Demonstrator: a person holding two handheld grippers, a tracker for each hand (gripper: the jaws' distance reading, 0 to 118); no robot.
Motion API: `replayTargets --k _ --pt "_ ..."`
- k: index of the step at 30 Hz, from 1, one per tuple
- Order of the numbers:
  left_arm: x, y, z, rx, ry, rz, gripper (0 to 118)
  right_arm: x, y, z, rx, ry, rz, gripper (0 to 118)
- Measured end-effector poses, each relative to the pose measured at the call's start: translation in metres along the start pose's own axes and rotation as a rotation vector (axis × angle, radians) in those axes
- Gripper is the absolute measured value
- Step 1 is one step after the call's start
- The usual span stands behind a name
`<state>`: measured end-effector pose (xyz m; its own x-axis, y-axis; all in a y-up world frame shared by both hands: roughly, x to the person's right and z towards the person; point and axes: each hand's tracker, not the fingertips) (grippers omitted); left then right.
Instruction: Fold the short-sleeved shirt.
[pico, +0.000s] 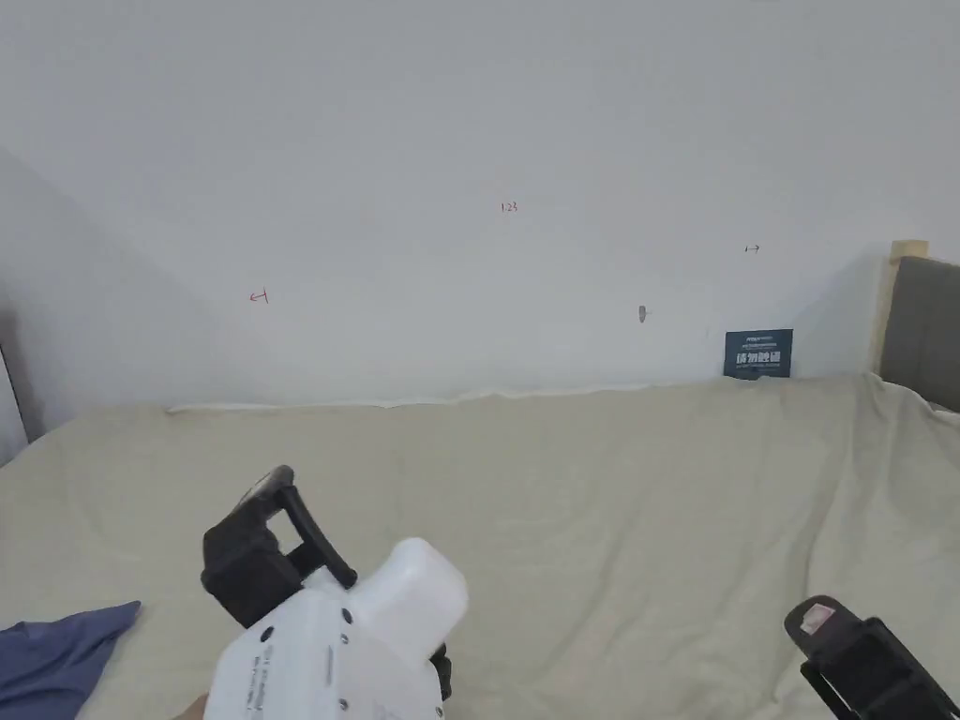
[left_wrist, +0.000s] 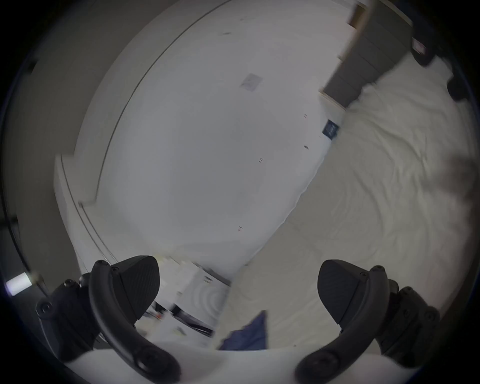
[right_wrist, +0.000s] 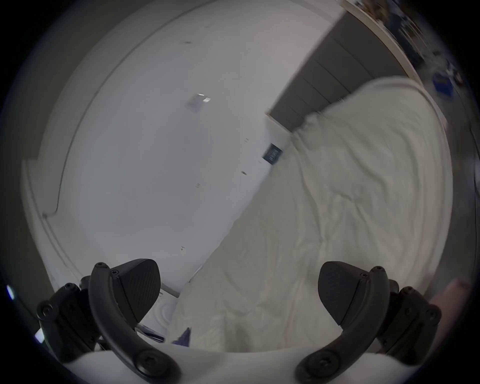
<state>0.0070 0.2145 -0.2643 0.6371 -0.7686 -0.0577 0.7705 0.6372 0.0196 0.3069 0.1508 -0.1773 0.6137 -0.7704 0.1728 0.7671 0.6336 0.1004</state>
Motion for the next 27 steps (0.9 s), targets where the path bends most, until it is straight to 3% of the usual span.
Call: replayTargets --k 3,5,7,10,12,16,19,24,27 --pt "-0.023 -0.004 0.004 0.019 -0.038 0.348 118 -0.04 0.004 0.007 0.092 -0.008 0.357 118" --pt "-0.032 -0.014 0.008 0.038 -0.084 0.606 118 -0.065 -0.006 0.013 0.21 -0.018 0.663 118" --pt "-0.036 -0.03 0.007 0.063 -0.179 0.8 118 -0.07 -0.015 0.012 0.287 0.019 0.828 118" --pt "-0.033 -0.048 -0.002 -0.061 -0.175 0.909 118 -0.065 -0.027 0.007 0.267 -0.017 0.942 118" --pt "-0.031 -0.055 -0.004 -0.076 -0.15 0.945 118 -0.063 -0.034 0.009 0.247 -0.015 0.94 118" --pt "-0.029 -0.056 -0.005 -0.075 -0.124 0.897 118 -0.054 -0.037 0.009 0.208 -0.012 0.828 118" --pt "-0.024 -0.051 0.0 -0.052 -0.11 0.831 118 -0.051 -0.034 0.004 0.197 -0.051 0.83 118" --pt "-0.021 -0.052 0.001 -0.066 -0.128 0.837 118 -0.049 -0.029 0.005 0.21 -0.058 0.801 118" --pt "-0.019 -0.055 -0.001 -0.09 -0.137 0.866 118 -0.048 -0.03 0.008 0.233 -0.038 0.842 118"
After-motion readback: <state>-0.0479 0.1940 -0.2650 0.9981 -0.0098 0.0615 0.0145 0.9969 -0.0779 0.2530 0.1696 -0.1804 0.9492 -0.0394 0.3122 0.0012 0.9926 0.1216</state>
